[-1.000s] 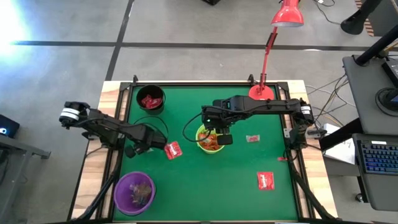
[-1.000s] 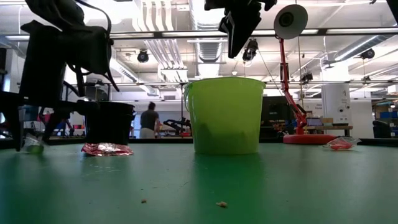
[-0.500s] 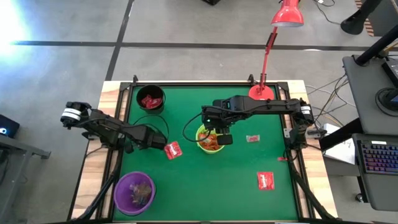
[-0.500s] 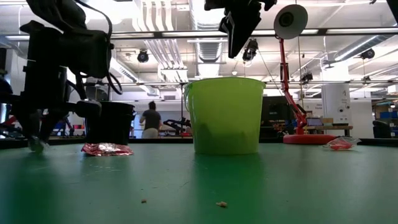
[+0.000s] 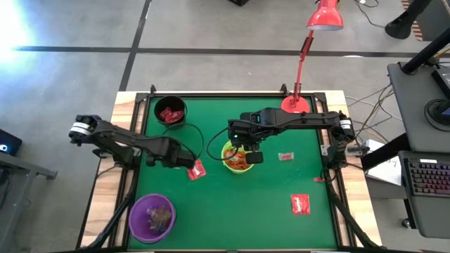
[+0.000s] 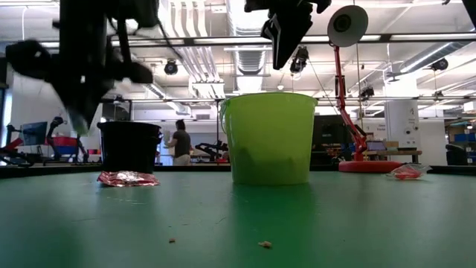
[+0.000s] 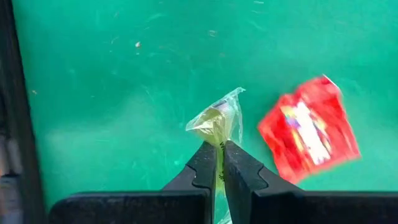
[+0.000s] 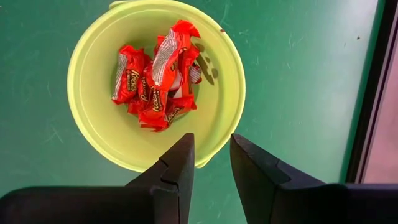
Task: Sort candy
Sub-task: Put the green gummy into the purple bucket
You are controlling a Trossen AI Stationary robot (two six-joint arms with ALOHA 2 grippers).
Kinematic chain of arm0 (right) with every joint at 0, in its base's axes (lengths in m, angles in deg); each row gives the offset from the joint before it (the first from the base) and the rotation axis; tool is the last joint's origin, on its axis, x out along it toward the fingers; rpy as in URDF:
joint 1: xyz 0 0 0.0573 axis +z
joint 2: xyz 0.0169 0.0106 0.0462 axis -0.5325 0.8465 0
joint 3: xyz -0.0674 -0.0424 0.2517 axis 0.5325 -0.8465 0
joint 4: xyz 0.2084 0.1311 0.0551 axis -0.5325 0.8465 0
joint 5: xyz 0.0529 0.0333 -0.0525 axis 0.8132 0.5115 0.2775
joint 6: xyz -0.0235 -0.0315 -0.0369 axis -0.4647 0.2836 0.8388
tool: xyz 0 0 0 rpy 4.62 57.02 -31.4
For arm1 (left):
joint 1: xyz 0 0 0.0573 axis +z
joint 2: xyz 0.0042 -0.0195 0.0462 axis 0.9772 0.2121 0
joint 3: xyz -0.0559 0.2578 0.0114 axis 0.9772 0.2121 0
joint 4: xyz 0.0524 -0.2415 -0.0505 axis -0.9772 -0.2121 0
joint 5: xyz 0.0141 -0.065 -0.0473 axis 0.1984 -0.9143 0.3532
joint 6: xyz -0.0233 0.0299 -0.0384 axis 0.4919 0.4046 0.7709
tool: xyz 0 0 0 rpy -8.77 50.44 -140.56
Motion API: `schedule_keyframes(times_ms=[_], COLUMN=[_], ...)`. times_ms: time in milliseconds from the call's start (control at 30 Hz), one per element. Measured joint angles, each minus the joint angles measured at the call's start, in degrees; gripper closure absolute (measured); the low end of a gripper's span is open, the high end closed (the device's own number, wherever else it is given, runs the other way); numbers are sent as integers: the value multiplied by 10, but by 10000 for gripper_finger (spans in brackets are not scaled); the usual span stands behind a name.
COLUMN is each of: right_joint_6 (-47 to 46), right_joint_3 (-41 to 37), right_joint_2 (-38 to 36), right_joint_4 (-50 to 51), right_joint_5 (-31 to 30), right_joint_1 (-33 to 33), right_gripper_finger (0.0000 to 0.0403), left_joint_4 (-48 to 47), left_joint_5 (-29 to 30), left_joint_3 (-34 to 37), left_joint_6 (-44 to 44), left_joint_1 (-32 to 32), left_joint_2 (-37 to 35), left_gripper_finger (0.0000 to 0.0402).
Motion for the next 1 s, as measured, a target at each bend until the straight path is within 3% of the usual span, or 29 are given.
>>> schedule_keyframes(times_ms=[267,633,1000], right_joint_6=[2,-44,-159], right_joint_3=[0,0,0], right_joint_2=[0,0,0], right_joint_4=[-2,16,23], right_joint_5=[0,0,0], right_joint_1=[0,0,0], right_gripper_finger=[314,316,314], left_joint_4=[-87,-109,-141], left_joint_5=[5,-38,-86], left_joint_3=[-126,-207,-261], left_joint_6=[-44,-119,-61], left_joint_1=[-55,-174,-351], left_joint_2=[0,2,2], left_gripper_finger=[402,401,401])
